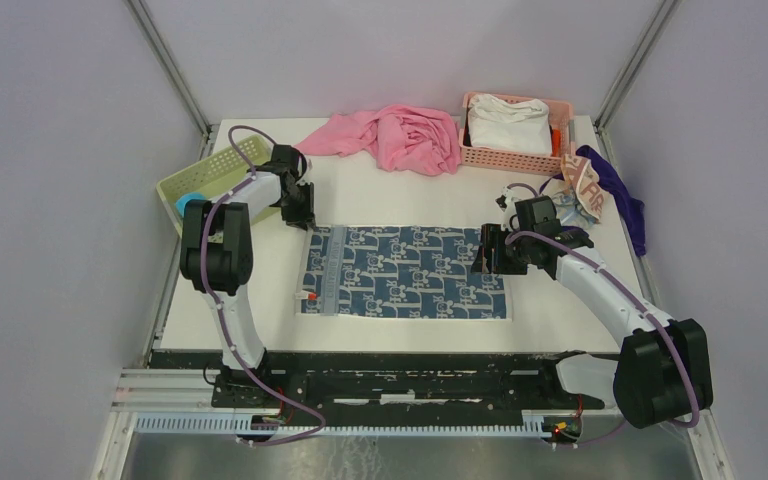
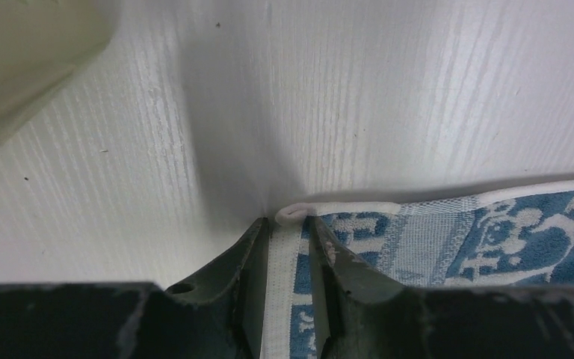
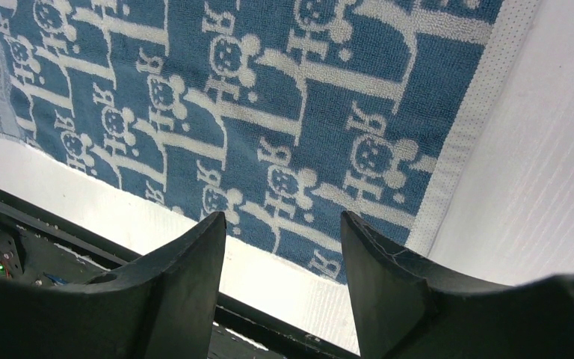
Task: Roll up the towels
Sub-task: Flatten out the towel at the center of the board, then fold the towel at the center of the board.
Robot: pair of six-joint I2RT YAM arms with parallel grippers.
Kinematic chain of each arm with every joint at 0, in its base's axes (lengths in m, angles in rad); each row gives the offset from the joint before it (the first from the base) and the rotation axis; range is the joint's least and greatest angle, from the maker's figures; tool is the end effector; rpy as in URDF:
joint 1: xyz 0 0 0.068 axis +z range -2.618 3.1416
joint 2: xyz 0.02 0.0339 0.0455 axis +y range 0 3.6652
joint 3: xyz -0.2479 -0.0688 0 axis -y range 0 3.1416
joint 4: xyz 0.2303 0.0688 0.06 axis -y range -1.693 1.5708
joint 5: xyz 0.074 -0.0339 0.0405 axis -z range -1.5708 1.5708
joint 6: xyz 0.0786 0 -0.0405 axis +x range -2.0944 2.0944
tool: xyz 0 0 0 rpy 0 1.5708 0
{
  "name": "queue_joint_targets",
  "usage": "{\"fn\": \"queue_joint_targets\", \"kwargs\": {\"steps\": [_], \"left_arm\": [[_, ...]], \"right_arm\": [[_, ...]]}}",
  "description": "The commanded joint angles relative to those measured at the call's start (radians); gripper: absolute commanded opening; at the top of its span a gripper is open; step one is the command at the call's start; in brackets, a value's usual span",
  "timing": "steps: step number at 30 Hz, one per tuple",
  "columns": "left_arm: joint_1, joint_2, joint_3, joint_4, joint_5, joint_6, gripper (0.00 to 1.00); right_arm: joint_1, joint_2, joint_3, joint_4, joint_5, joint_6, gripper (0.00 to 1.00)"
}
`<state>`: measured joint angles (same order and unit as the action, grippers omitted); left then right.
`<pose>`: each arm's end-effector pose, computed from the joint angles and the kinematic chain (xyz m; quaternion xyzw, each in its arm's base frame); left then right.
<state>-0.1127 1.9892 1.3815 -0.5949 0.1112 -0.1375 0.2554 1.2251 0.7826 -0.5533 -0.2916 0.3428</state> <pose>0.3953 -0.0535 0.1159 -0.0020 0.9816 -0.0770 0.1745 0.2371 0.0853 0.1771 0.0003 0.9497 0.2158 0.2270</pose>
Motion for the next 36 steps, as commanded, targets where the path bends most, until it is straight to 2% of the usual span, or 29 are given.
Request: {"fn": "queue_joint_targets", "kwargs": {"steps": [1,6,10,15,21,25,32,34,36], "left_arm": [[-0.005,0.035,-0.006,-0.009,0.059,0.042,0.31],[-0.014,0.028,-0.014,-0.009,0.054,0.044,0.23],[-0.013,0.024,0.005,-0.024,0.039,0.05,0.11],[-0.012,-0.018,0.02,-0.03,-0.057,0.052,0.03],[-0.012,-0.069,0.026,-0.014,-0.124,0.071,0.03],[-0.013,-0.067,0.042,-0.024,-0.14,0.07,0.03],[-0.012,-0.077,0.049,-0.027,-0.116,0.059,0.03],[-0.012,-0.078,0.05,-0.028,-0.117,0.058,0.03],[-0.012,-0.076,0.05,-0.028,-0.121,0.058,0.03]], "right_arm": [[0.001,-0.015,0.012,0.026,-0.01,-0.011,0.66],[0.001,-0.013,0.018,0.024,-0.014,-0.01,0.66],[0.001,-0.002,0.052,0.02,-0.001,-0.011,0.65],[0.001,0.082,0.144,0.014,-0.012,-0.067,0.67],[0.002,0.243,0.281,0.051,-0.083,-0.16,0.68],[0.002,0.336,0.359,0.076,-0.064,-0.252,0.68],[-0.018,0.564,0.564,-0.056,0.174,-0.487,0.68],[-0.033,0.608,0.6,-0.076,0.185,-0.534,0.65],[-0.046,0.644,0.629,-0.094,0.194,-0.571,0.58]]}}
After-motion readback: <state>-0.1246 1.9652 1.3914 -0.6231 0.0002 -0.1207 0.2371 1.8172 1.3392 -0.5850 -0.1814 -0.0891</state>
